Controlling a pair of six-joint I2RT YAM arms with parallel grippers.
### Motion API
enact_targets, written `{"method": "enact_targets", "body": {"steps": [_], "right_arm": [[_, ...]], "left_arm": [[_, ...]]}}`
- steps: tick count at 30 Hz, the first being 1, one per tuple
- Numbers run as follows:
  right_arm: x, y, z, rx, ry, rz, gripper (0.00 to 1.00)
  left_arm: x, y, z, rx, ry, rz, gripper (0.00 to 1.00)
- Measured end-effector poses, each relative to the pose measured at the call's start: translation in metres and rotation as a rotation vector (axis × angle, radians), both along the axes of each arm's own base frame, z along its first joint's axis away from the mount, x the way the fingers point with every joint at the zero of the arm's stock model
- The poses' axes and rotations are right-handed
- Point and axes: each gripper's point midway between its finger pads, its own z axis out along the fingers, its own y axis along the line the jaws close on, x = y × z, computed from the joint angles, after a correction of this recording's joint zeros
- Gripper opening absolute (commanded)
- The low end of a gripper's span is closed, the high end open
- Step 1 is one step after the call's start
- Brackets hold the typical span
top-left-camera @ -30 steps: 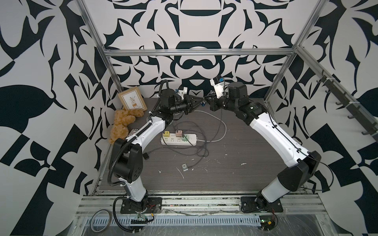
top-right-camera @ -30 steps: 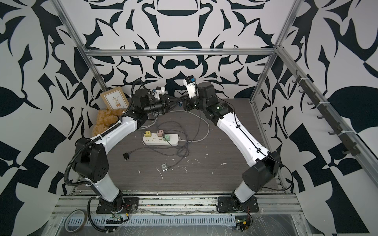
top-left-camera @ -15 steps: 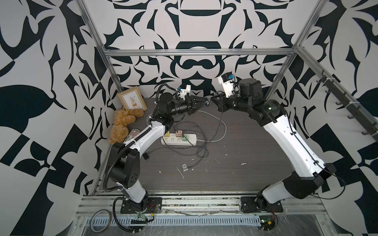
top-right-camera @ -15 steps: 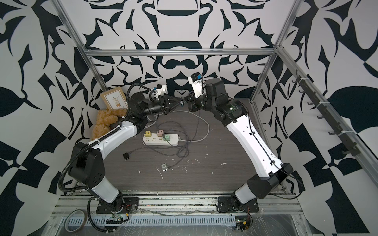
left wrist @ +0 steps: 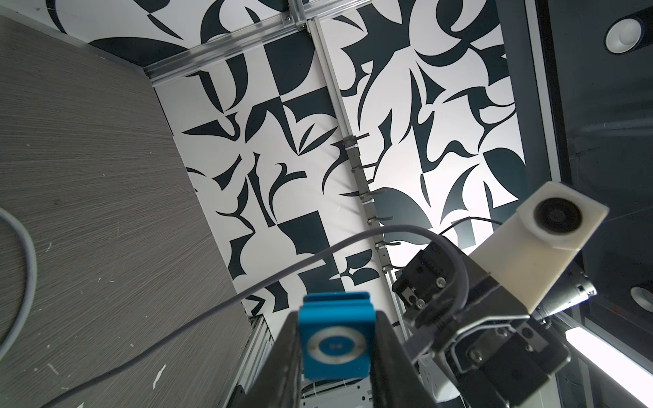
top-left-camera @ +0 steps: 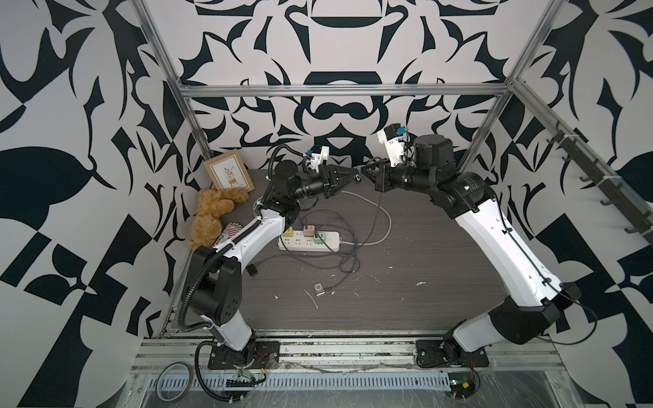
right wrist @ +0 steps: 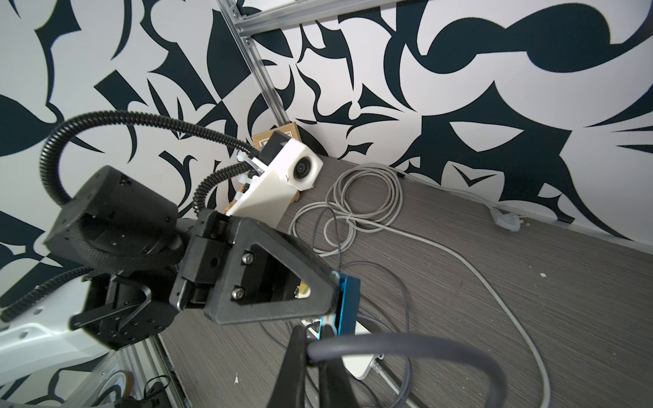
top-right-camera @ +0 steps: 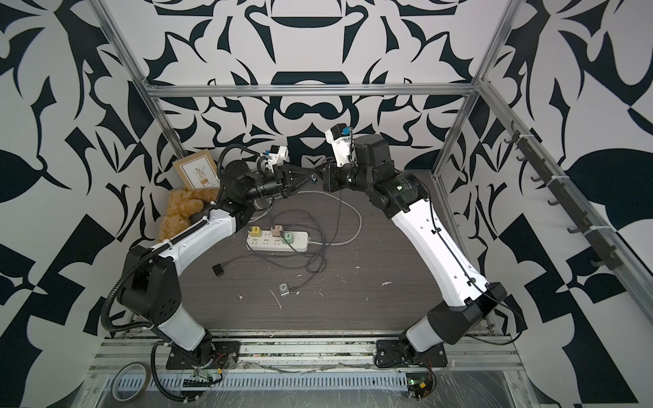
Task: Charge mp3
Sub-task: Insert the charging cable into the MP3 player.
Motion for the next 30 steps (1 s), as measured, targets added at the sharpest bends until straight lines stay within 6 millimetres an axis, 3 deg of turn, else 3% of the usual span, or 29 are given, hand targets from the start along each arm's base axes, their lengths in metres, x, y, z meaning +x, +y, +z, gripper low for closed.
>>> {"method": "enact_targets", "body": {"steps": [22,30], "right_arm": [[0.009,0.004,-0.017,-0.012,0.036,-0.014,0.0],[0.01,0.003,-0.013,0.006,0.034,-0.023,0.0]], "left_arm": [[0.0,0.0,-0.002,0.009,-0.003,0.001,0.0],[0.001,0.0,-0.004,0.016,-0.005,0.002,0.0]]}}
